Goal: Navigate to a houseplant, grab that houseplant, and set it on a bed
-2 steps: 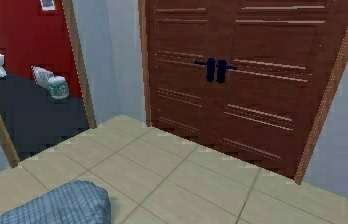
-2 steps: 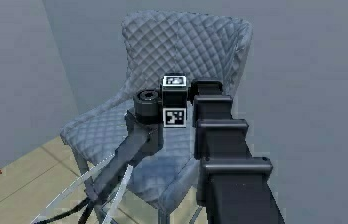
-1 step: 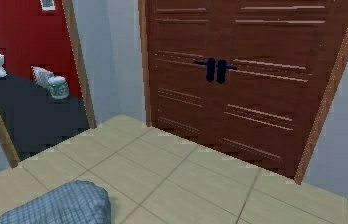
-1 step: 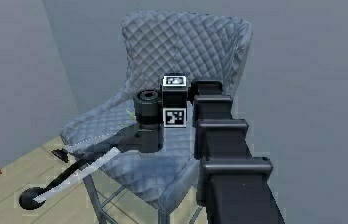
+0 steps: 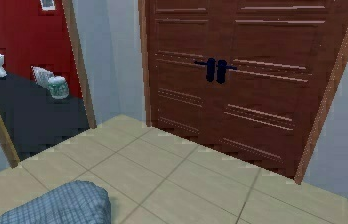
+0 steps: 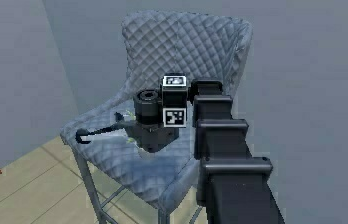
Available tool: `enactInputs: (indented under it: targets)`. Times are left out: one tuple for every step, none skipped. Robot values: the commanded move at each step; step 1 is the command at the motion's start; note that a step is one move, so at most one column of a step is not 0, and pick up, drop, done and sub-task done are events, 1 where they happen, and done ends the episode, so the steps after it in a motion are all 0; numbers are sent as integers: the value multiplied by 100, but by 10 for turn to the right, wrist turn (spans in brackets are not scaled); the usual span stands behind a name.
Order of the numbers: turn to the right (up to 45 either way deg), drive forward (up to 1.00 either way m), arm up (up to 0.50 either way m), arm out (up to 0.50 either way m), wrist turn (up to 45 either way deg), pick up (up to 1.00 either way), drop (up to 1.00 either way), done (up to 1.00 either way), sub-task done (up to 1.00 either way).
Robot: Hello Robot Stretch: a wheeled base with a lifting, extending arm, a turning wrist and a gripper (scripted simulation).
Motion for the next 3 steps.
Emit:
enactInputs:
  targets:
    - [0, 0, 0, 0, 300, 0, 0, 0, 0]
    - [0, 0, -14, 0, 0, 0, 0, 0, 0]
    - [0, 0, 0, 0, 0, 100, 0, 0, 0]
